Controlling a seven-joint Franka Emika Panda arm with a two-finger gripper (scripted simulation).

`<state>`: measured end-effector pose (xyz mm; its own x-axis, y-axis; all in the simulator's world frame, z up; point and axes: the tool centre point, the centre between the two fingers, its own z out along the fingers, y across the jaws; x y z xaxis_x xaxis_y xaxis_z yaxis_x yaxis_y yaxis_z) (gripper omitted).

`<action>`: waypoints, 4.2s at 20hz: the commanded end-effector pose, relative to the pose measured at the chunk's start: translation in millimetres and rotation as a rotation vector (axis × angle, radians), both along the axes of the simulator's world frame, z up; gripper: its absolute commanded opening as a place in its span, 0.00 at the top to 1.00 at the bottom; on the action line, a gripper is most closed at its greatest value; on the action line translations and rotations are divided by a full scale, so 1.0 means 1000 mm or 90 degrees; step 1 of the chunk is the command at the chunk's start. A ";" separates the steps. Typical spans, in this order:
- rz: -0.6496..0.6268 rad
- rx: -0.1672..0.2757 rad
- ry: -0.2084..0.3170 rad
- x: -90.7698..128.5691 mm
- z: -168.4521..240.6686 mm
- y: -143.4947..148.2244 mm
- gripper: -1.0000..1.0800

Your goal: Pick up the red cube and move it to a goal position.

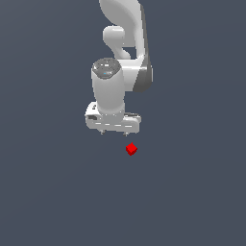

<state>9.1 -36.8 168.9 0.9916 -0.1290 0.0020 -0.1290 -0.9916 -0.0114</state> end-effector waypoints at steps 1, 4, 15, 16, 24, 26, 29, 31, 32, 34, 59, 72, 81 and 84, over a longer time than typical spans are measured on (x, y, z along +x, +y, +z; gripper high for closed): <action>0.000 0.000 0.000 0.000 0.000 0.000 0.04; 0.005 0.000 0.000 0.000 -0.002 0.001 0.04; 0.112 -0.001 0.000 0.006 -0.034 0.018 0.04; 0.129 -0.001 0.000 0.006 -0.039 0.021 0.04; 0.303 -0.003 -0.001 0.008 -0.091 0.050 0.04; 0.344 -0.003 -0.001 0.007 -0.104 0.057 0.04; 0.397 -0.004 -0.001 0.006 -0.119 0.065 0.04; 0.426 -0.005 -0.001 0.004 -0.128 0.070 0.04; 0.439 -0.005 -0.001 0.004 -0.132 0.072 0.04; 0.460 -0.006 -0.001 0.003 -0.139 0.075 0.04; 0.493 -0.007 -0.001 0.010 -0.143 0.062 1.00; 0.493 -0.007 -0.001 0.059 -0.114 -0.023 1.00; 0.493 -0.007 -0.001 0.075 -0.105 -0.049 1.00; 0.493 -0.007 -0.001 0.077 -0.105 -0.051 1.00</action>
